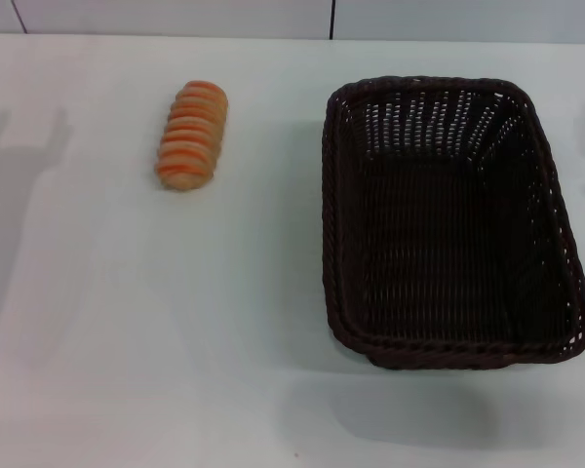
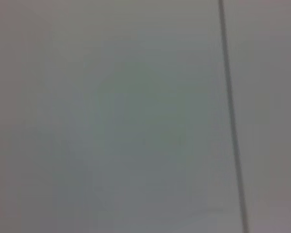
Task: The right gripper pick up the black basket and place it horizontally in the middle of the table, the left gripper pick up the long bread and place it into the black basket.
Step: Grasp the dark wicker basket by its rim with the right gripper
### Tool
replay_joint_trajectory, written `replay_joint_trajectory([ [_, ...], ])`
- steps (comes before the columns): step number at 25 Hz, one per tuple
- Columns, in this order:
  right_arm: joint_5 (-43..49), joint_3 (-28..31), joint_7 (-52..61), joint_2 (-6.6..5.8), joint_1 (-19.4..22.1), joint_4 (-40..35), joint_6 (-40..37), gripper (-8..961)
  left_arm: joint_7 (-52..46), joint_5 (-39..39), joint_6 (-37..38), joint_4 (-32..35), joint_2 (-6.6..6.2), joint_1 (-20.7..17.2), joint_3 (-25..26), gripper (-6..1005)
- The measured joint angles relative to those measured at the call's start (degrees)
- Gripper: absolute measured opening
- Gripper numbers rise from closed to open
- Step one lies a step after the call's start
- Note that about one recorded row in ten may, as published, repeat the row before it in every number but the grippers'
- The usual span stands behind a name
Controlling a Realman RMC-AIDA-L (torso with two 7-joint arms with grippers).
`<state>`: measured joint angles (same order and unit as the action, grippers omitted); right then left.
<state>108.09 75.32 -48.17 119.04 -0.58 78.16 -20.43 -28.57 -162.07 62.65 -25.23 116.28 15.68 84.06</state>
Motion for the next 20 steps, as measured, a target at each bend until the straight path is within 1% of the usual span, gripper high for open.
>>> replay_joint_trajectory([
  [1,-0.79,1.22,-0.41,-0.01,0.13,0.96,2.64,718,0.00,0.00,0.01,0.01,-0.08,-0.04,0.01,852],
  [2,-1.51,3.63,-0.51,-0.05,0.17,2.12,7.29,718,0.00,0.00,0.04,0.01,-0.23,-0.09,0.03,852],
  [6,-0.63,5.45,-0.81,0.01,-0.70,2.13,9.84,717,0.00,-0.02,0.12,0.01,-0.29,-0.12,0.03,851],
  [8,0.97,5.52,-1.07,0.11,-1.93,0.97,8.54,717,0.00,-0.02,0.31,0.01,-0.34,-0.12,0.05,851],
  [9,1.65,5.62,-1.81,0.16,-3.37,-0.60,6.57,717,0.00,-0.02,0.31,0.01,-0.34,-0.12,0.05,851],
  [10,1.65,5.62,-1.81,0.16,-3.37,-0.60,6.57,717,0.00,-0.02,0.41,0.01,-0.39,-0.13,0.05,850],
  [14,0.75,5.85,-6.72,0.37,-7.17,-4.82,0.11,716,0.00,-0.01,0.57,0.01,-0.44,-0.18,0.05,849],
  [16,-0.15,5.82,-8.10,0.41,-7.77,-5.22,-0.78,716,0.00,0.00,0.79,-0.13,-0.47,-0.19,-0.12,849],
  [18,-3.82,5.21,-13.05,0.47,-8.99,-5.63,-3.69,716,0.00,0.00,0.86,-0.49,-0.57,-0.24,-0.26,849],
  [20,-8.71,3.77,-19.65,0.48,-10.90,-6.68,-8.28,716,0.00,0.01,0.88,-0.64,-0.62,-0.30,-0.27,848],
])
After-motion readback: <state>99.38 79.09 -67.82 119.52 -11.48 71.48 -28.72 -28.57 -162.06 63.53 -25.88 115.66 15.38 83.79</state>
